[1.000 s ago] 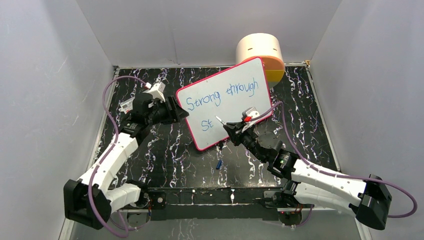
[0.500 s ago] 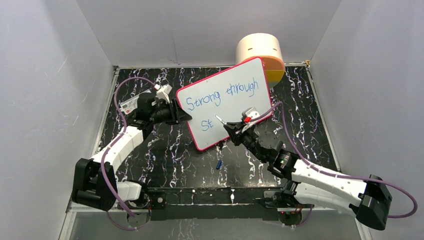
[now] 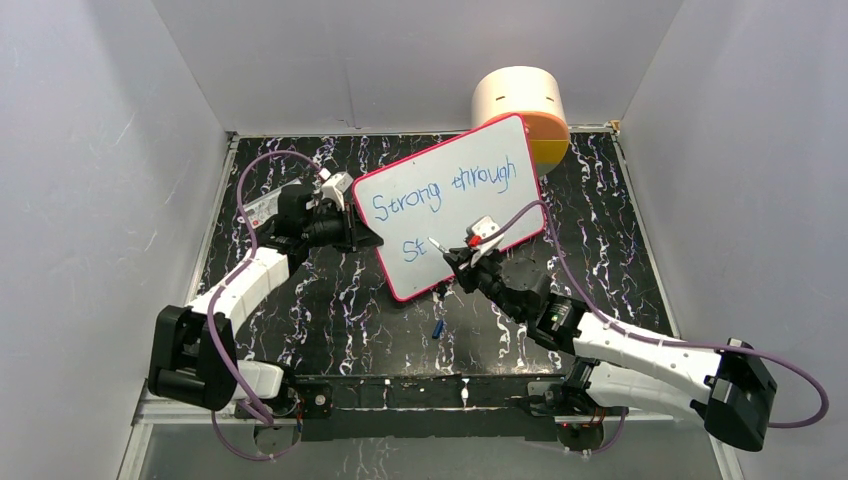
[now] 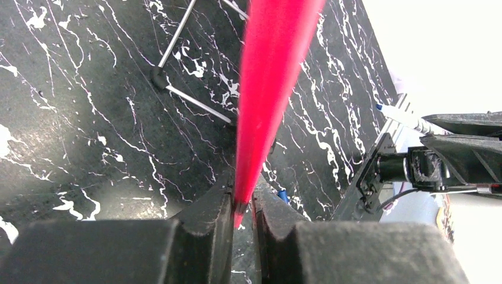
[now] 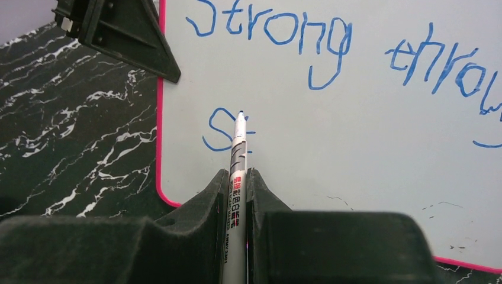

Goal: Write a sentence on the whiteboard

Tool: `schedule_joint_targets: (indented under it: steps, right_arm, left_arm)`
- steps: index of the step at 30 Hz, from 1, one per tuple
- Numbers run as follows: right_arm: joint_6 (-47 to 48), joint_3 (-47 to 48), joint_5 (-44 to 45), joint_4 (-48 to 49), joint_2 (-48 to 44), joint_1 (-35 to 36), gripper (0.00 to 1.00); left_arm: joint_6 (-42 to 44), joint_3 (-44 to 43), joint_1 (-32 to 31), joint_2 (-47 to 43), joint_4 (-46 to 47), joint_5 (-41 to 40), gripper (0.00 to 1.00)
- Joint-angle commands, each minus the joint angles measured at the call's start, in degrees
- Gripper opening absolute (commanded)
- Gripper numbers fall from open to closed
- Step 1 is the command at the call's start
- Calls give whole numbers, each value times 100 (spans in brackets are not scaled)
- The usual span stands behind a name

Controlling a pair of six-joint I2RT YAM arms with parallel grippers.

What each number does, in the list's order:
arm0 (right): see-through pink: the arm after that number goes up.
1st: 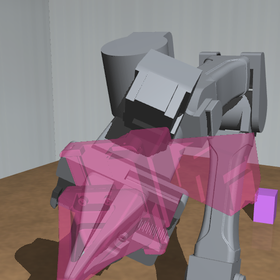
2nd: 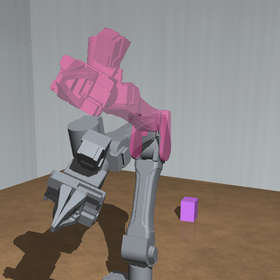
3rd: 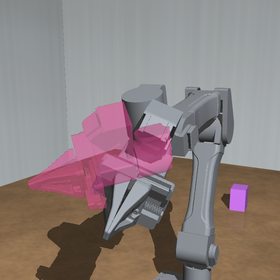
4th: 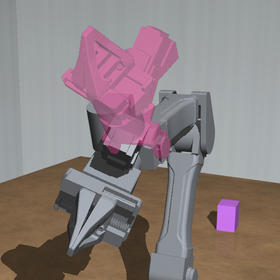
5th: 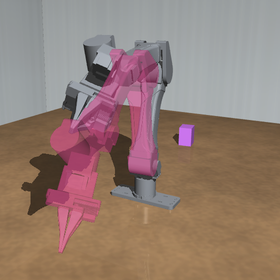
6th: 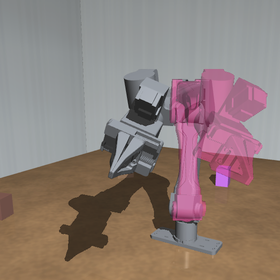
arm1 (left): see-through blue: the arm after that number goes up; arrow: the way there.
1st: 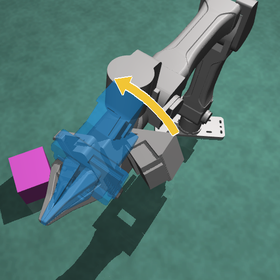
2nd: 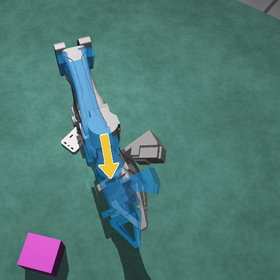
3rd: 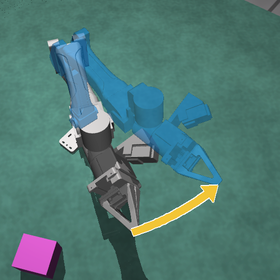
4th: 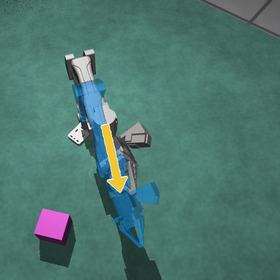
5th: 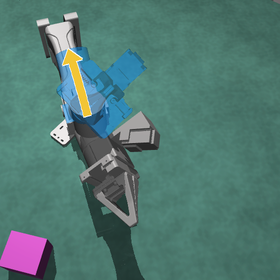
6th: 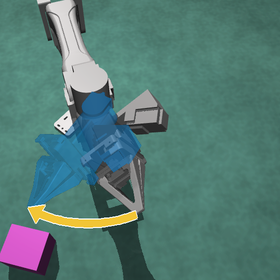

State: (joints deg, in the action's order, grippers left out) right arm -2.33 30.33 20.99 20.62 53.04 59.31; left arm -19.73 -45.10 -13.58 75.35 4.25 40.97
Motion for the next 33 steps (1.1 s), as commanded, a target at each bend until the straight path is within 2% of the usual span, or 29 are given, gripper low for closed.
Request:
schedule_joint_targets:
  steps: [1, 3, 12, 33]
  right_arm:
    - [437, 537, -26, -200, 146, -16, 0]
    - [528, 606, -23, -312, 216, -16, 0]
    - [727, 815, 207, -644, 624, -16, 0]
    - [628, 1144, 507, -1090, 1017, -8, 0]
  left_arm:
    - [520, -316, 154, 150, -387, 35, 2]
    - [617, -405, 212, 235, -521, 75, 0]
    - [981, -526, 278, 370, -892, 56, 0]
    - [1015, -436, 254, 341, -909, 216, 0]
